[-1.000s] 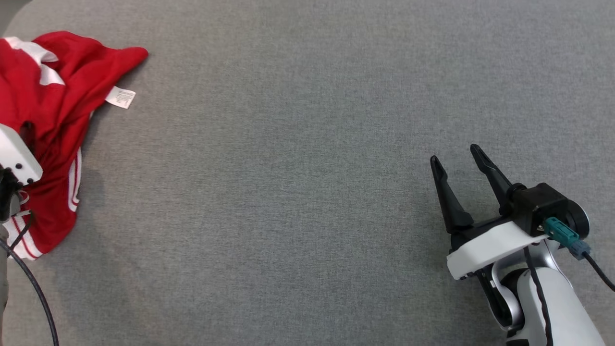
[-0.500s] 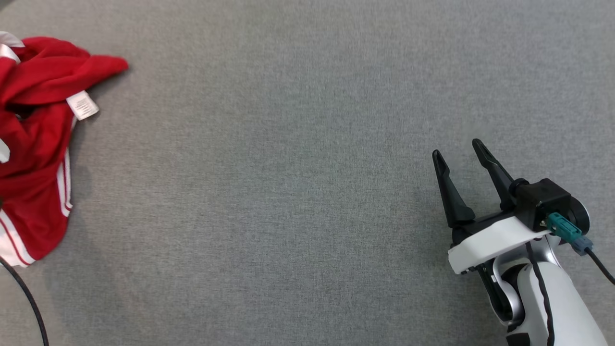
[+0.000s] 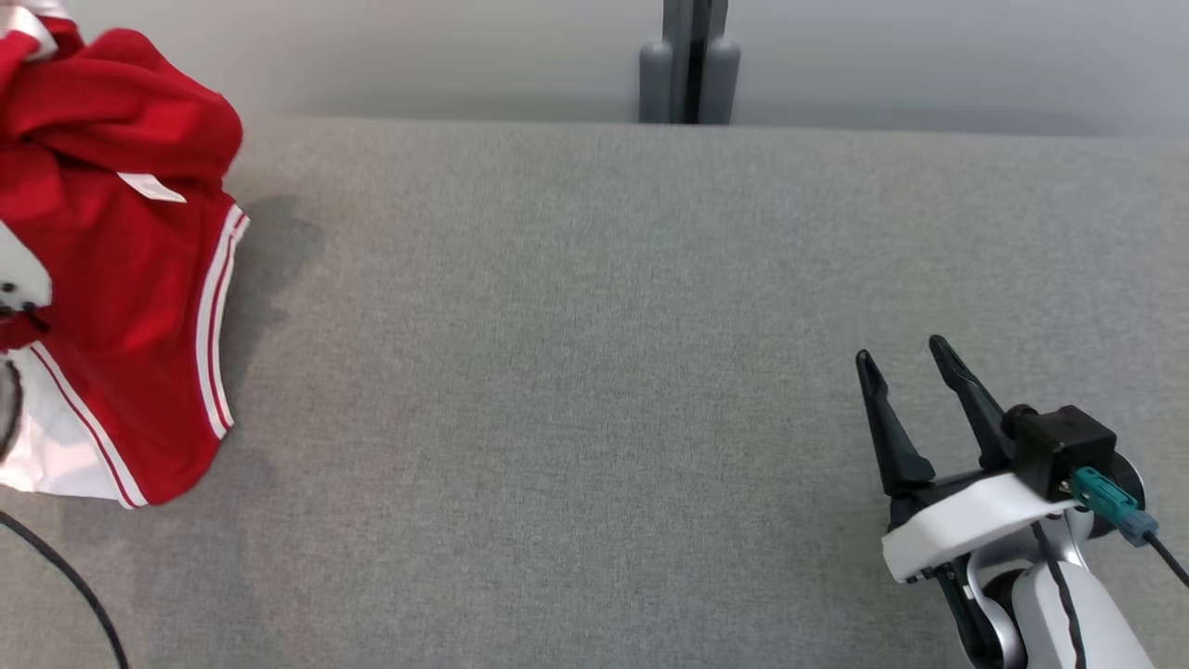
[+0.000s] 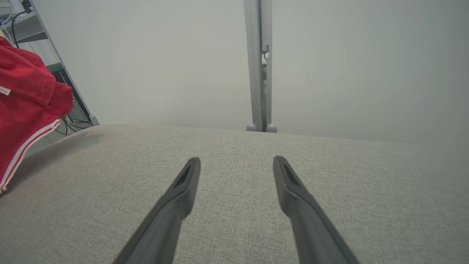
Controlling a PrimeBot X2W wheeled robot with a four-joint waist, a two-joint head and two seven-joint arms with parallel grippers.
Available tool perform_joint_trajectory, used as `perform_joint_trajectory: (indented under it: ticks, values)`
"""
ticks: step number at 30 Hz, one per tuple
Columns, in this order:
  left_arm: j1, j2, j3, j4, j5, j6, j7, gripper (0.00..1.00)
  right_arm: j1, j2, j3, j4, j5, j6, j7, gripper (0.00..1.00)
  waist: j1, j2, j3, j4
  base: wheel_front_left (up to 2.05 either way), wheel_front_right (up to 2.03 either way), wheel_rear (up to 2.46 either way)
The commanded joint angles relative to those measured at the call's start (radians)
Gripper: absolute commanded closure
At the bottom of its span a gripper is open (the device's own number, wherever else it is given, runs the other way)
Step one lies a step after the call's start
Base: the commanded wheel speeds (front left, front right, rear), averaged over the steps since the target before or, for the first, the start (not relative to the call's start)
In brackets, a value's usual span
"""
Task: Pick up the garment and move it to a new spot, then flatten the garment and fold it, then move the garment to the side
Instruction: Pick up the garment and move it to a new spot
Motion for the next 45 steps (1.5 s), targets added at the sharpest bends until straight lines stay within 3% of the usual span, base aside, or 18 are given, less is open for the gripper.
perform_joint_trajectory:
  ticks: [1,8,9,10,11,16,20,32,43,44,45]
  values:
    - [0.034,-0.014,-0.005,-0.051,0.001,0.009,-0.007,1.0,0.019,-0.007,-0.008,-0.007,-0.005,0.001,-0.006,0.0,0.0,0.0,-0.041,-0.013,0.0,0.0,0.0]
    - [0.296,-0.05,-0.019,-0.445,-0.012,0.087,0.06,1.0,0.073,-0.007,-0.032,-0.057,-0.001,0.001,0.015,0.0,0.0,0.0,-0.094,-0.051,0.0,0.0,0.0]
    - [0.296,-0.05,-0.019,-0.445,-0.012,0.087,0.06,1.0,0.073,-0.007,-0.032,-0.057,-0.001,0.001,0.015,0.0,0.0,0.0,-0.094,-0.051,0.0,0.0,0.0]
    - [0.394,-0.059,-0.024,-0.587,-0.01,0.125,0.098,1.0,0.087,-0.007,-0.036,-0.071,0.004,0.001,0.024,0.0,0.0,0.0,-0.101,-0.065,0.0,0.0,0.0]
    - [0.394,-0.059,-0.024,-0.587,-0.01,0.125,0.098,1.0,0.087,-0.007,-0.036,-0.071,0.004,0.001,0.024,0.0,0.0,0.0,-0.101,-0.065,0.0,0.0,0.0]
    - [0.6,-0.091,-0.07,-0.884,0.019,0.206,0.189,1.0,0.112,-0.007,-0.043,-0.105,0.01,0.001,0.037,0.0,0.0,0.0,-0.1,-0.102,0.0,0.0,0.0]
    - [0.686,-0.128,-0.151,-1.01,0.032,0.209,0.238,1.0,0.111,-0.007,-0.038,-0.124,0.014,0.001,0.046,0.0,0.0,0.0,-0.089,-0.14,0.0,0.0,0.0]
    - [0.602,-0.253,-0.376,-0.99,0.076,0.121,0.256,1.0,0.09,-0.007,-0.025,-0.134,0.029,0.002,0.046,0.0,0.0,0.0,-0.036,-0.325,0.0,0.0,0.0]
    - [0.526,-0.345,-0.491,-0.745,0.031,0.03,0.285,1.0,0.085,-0.007,-0.028,-0.096,0.072,0.002,0.006,0.0,0.0,0.0,0.025,-0.447,0.0,0.0,0.0]
    - [0.529,-0.349,-0.501,-0.724,0.022,0.02,0.295,0.73,0.085,-0.007,-0.027,-0.092,0.075,0.002,0.004,0.0,0.0,0.0,0.027,-0.45,0.0,0.0,0.0]
    - [0.529,-0.353,-0.507,-0.71,0.014,0.012,0.296,0.31,0.084,-0.007,-0.026,-0.089,0.077,0.002,-0.001,0.0,0.0,0.0,0.028,-0.452,0.0,0.0,0.0]
